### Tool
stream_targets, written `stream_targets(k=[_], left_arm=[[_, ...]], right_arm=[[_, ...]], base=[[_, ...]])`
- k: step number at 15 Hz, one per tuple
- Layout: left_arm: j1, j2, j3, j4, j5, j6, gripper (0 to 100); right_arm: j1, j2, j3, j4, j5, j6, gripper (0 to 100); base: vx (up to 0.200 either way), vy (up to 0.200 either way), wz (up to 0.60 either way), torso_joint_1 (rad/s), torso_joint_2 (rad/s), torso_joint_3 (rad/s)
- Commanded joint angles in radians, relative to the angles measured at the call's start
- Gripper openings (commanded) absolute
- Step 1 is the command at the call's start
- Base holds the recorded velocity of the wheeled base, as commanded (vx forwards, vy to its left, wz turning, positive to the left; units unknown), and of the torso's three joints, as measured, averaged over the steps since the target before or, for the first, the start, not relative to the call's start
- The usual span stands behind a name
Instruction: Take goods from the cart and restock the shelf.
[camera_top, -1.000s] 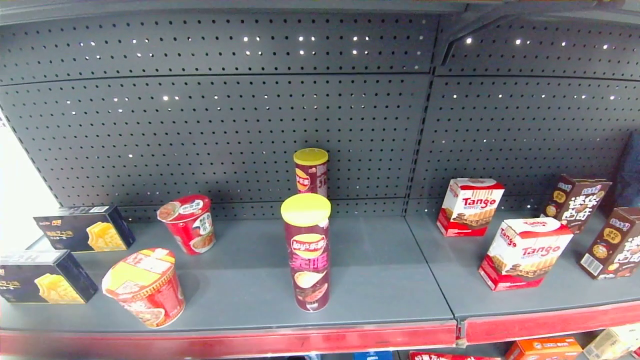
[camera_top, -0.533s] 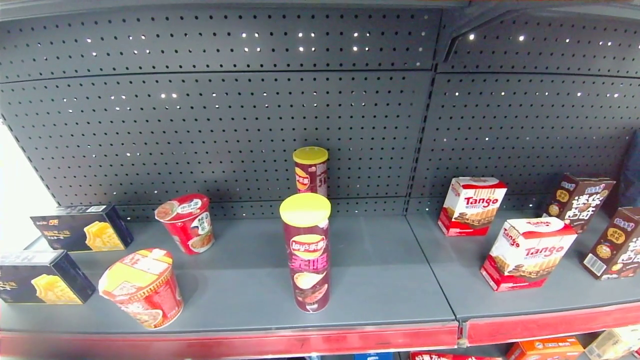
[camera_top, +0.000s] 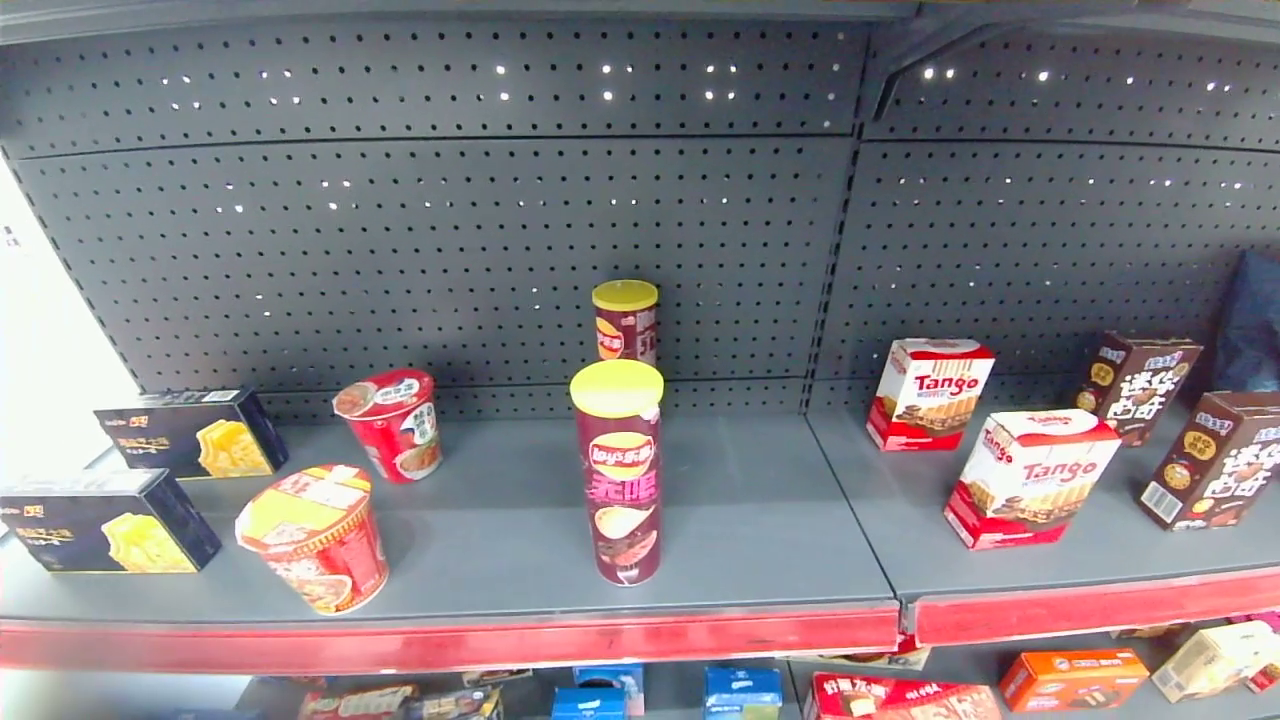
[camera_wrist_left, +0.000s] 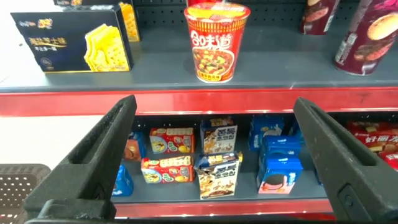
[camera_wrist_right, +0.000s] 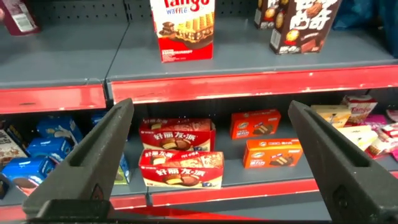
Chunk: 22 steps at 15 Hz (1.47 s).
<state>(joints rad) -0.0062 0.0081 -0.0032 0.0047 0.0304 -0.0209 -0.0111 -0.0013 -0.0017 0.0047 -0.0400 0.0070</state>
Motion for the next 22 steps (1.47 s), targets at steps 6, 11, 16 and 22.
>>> stream_targets(k=[6, 11, 16, 22], left_arm=[[0.000, 0.001, 0.000, 0.000, 0.000, -0.001, 100], [0.000, 0.001, 0.000, -0.002, 0.003, -0.005, 100], [0.000, 0.001, 0.000, -0.002, 0.003, -0.005, 100], [0.000, 0.000, 0.000, -0.002, 0.002, -0.004, 100]], right_arm=[[0.000, 0.001, 0.000, 0.000, 0.000, -0.001, 100], [0.000, 0.001, 0.000, 0.000, -0.001, 0.001, 100], [0.000, 0.001, 0.000, 0.000, 0.002, -0.007, 100], [0.000, 0.001, 0.000, 0.000, 0.002, -0.005, 100]], base=[[0.000, 0.000, 0.00, 0.000, 0.00, 0.000], [0.000, 0.000, 0.00, 0.000, 0.00, 0.000], [0.000, 0.000, 0.00, 0.000, 0.00, 0.000], [0.000, 0.000, 0.10, -0.001, 0.00, 0.001]])
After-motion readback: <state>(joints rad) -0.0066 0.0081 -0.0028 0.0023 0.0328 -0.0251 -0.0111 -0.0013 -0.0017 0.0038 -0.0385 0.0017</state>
